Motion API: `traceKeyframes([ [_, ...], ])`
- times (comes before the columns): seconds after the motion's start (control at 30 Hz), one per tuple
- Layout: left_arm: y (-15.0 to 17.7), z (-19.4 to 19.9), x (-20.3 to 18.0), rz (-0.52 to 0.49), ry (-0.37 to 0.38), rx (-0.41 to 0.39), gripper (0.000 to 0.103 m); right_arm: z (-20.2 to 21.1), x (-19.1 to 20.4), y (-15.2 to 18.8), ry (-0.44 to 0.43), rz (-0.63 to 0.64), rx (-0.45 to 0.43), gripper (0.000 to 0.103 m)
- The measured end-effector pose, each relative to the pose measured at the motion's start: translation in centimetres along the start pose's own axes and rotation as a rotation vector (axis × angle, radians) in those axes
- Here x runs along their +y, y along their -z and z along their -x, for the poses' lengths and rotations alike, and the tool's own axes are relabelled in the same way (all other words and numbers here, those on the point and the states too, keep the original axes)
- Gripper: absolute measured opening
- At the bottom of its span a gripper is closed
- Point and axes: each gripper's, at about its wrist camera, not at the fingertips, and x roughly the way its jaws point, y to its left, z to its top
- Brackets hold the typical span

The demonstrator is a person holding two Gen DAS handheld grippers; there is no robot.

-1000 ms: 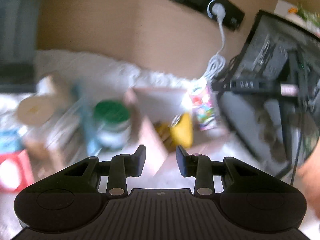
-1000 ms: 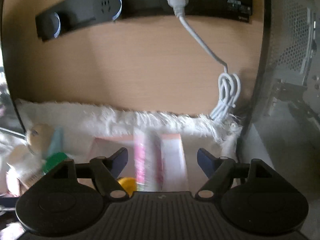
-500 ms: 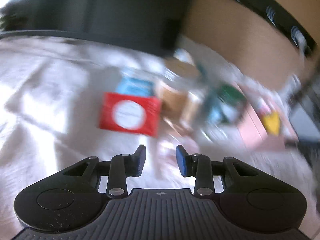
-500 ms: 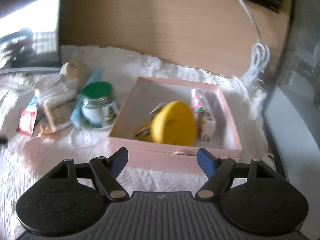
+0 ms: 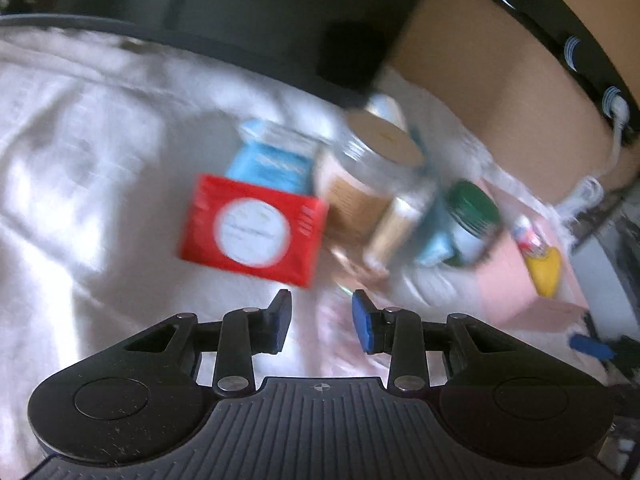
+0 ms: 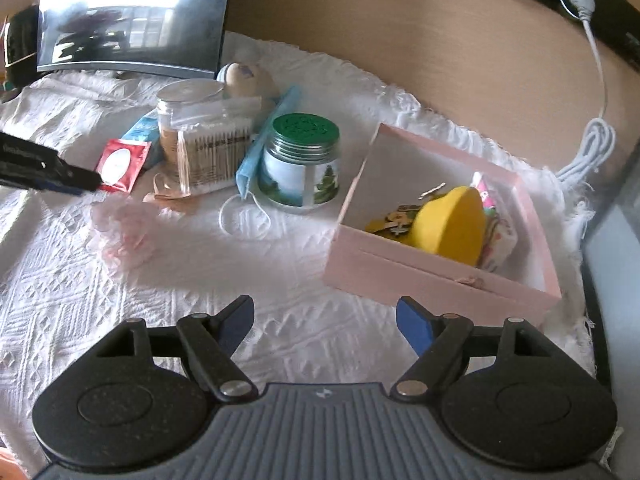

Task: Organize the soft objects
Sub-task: 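Release the tissue pack into the pink box with the right gripper, then grasp the pink scrunchie on the blanket with the left gripper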

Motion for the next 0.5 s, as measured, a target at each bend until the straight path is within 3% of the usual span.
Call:
traceKeyframes([
  [0.1,0.8,-1.0,-2.0,-0.07,0.065,0.042,0.037,-0.3,0.2,-0.2,0.001,0.0,0.006,0.079],
  [0.27,2.2,-3.2,-4.6,-0.227,-0.031,0.08,0.037,-1.0,-0.1,0.1,-0.005,-0.017,0.038,0.079],
  [0.5,2.4,-4.4,-4.6,-0.255,-0.045,0.086,0.039,-1.8,-0.7,1.3,-0.003,-0.055,0.08,0.079],
])
